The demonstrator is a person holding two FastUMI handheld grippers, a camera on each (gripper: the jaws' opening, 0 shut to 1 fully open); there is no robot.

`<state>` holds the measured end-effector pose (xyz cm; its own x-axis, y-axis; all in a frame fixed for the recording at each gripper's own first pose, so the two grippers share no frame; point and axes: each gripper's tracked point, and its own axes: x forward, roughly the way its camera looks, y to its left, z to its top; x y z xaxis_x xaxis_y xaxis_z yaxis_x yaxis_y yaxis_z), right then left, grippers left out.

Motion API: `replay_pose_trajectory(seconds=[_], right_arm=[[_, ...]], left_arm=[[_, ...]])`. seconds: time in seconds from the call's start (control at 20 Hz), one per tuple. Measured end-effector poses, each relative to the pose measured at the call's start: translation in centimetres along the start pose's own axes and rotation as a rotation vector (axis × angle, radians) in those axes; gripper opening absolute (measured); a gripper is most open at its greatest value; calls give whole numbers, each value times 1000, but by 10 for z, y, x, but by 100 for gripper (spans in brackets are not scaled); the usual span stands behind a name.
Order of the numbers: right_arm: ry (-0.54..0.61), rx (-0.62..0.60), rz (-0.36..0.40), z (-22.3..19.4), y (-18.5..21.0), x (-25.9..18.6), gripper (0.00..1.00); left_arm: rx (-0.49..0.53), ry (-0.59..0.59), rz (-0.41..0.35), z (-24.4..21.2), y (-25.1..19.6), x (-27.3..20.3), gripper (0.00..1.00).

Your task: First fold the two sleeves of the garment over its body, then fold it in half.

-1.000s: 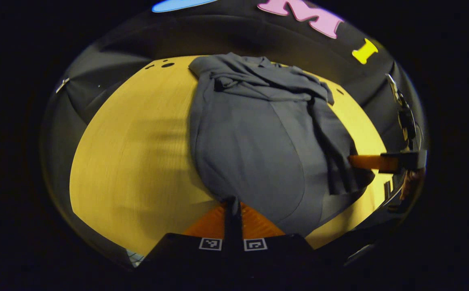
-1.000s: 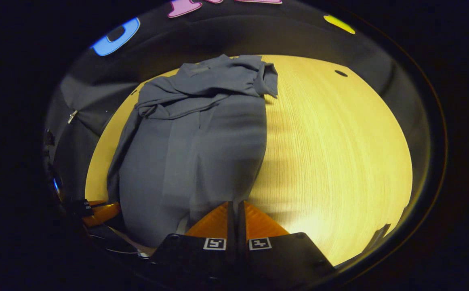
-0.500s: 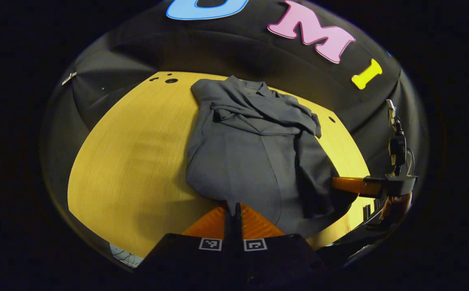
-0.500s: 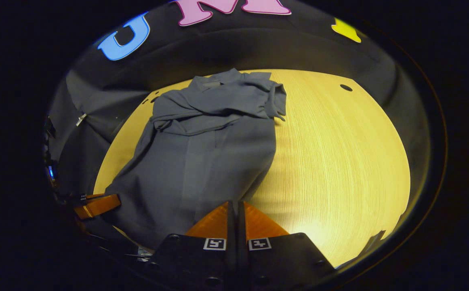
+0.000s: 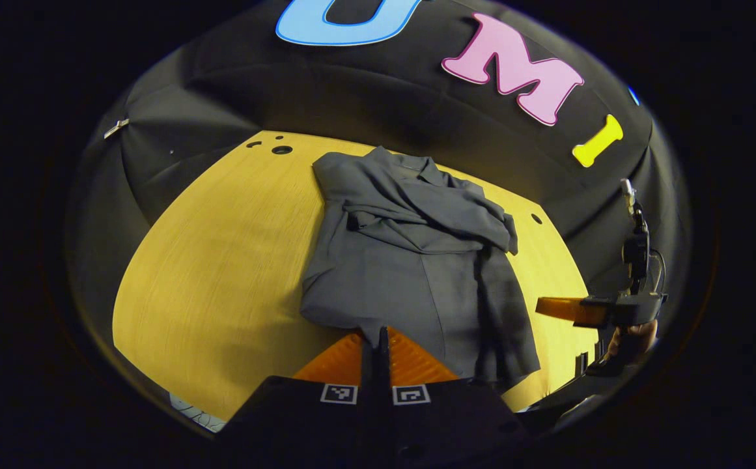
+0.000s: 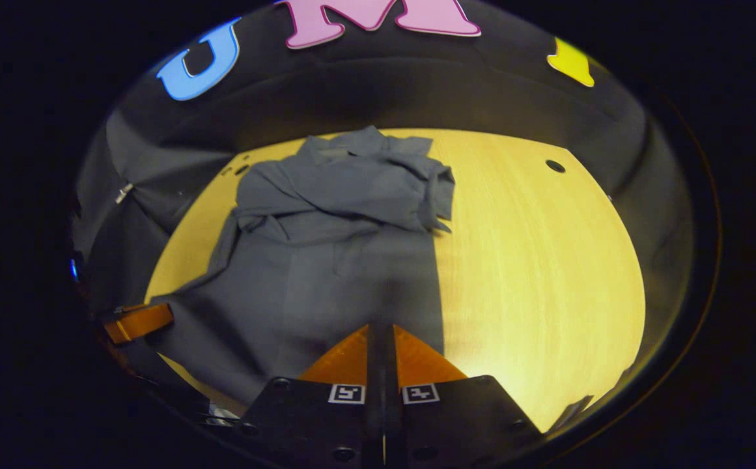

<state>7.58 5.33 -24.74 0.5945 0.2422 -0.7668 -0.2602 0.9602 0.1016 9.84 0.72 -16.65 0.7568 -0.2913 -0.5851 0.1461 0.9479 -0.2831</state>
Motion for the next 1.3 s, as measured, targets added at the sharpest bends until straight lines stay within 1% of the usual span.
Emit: replay_pose_trajectory(seconds=[0.05,0.1,0.15,0.2,0.25,0.3,0.35,0.4,0.45,0.5,0.6,0.65,0.7,0.75,0.8,0.85,0.9,0.95,1.0,1.05,1.1,1.15,1.2,1.25,1.3], right_arm=[[16,2,-18,-10,-4,-2,20],[26,16,-3,-18,1,0,34],[41,33,16,-26,7,0,65],[48,44,24,-31,12,-2,64],[52,40,62,-34,24,-4,66],[49,13,74,-35,32,-4,76],[56,-6,80,-39,36,-4,81],[65,-21,78,-44,39,-1,83],[74,-37,55,-48,36,2,89],[80,-49,14,-52,31,5,89],[96,-41,-10,-59,36,12,89],[109,-61,-30,-63,38,19,89],[113,-80,-41,-65,40,24,94],[122,-103,-60,-68,40,28,88],[136,-132,-84,-72,38,32,87],[128,-143,-83,-71,39,33,86],[131,-141,-76,-72,39,33,86],[134,-127,-39,-75,46,35,84],[139,-107,-7,-75,51,37,78],[137,-106,1,-72,52,38,70],[141,-118,34,-72,56,38,61],[131,-115,36,-70,58,38,43],[129,-131,56,-67,63,35,24],[130,-138,61,-71,63,38,23],[120,-145,85,-67,65,35,11]], left_arm=[[10,4,5,-2,0,0,5],[20,10,12,-5,2,1,5],[30,17,15,-8,2,1,5],[37,25,16,-11,2,1,5],[41,33,18,-13,3,1,5],[44,40,20,-15,5,1,5],[45,46,21,-16,6,1,6],[47,50,23,-18,6,0,6],[51,52,23,-18,7,1,6],[56,53,21,-19,7,0,5],[70,60,18,-20,6,1,5],[78,63,15,-21,5,1,5],[84,66,11,-22,4,2,6],[91,69,8,-22,3,2,6],[100,70,5,-22,1,1,5],[105,66,1,-20,0,-1,6],[106,62,-2,-19,-1,-1,6],[102,59,-6,-19,-2,-2,5],[97,57,-9,-18,-3,-3,6],[93,57,-11,-18,-3,-3,6],[88,58,-11,-19,-2,-3,5],[80,59,-10,-19,-2,-2,5],[72,61,-12,-19,-2,-2,5],[70,60,-11,-19,-2,-2,6],[71,58,-10,-18,-2,-1,5]])
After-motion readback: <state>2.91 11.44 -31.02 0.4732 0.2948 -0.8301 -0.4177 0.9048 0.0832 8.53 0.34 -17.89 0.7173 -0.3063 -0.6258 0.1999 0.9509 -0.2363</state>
